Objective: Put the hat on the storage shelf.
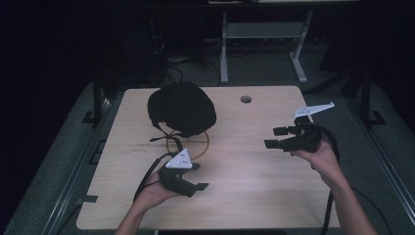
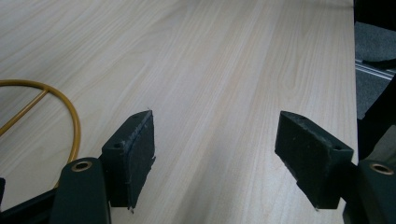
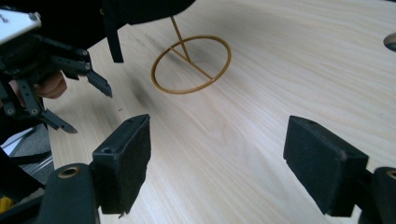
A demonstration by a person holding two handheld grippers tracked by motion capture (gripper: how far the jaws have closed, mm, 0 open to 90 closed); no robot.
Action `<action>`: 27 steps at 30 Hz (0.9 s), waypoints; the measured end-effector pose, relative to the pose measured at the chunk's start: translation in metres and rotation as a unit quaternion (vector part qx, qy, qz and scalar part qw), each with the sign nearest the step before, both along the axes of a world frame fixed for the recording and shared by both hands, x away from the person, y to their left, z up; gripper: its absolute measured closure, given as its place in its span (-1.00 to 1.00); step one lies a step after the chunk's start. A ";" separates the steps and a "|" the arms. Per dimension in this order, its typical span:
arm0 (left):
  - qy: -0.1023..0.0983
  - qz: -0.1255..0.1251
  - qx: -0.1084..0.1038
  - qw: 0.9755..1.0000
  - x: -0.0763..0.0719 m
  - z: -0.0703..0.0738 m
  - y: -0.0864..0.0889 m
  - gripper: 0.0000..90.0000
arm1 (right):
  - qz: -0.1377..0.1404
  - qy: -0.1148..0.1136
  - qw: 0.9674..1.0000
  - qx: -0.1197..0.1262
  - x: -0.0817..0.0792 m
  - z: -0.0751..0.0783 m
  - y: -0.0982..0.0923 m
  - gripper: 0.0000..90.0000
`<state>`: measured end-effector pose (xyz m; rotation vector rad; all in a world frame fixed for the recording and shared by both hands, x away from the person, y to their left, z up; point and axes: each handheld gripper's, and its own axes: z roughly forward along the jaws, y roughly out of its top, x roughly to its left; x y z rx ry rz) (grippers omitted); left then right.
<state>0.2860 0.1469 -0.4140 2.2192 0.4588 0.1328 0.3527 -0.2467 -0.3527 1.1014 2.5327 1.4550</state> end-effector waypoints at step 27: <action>0.004 -0.002 0.008 1.000 0.000 -0.004 -0.003 -0.37 | -0.015 0.018 1.000 -0.006 -0.029 -0.034 -0.020 -0.50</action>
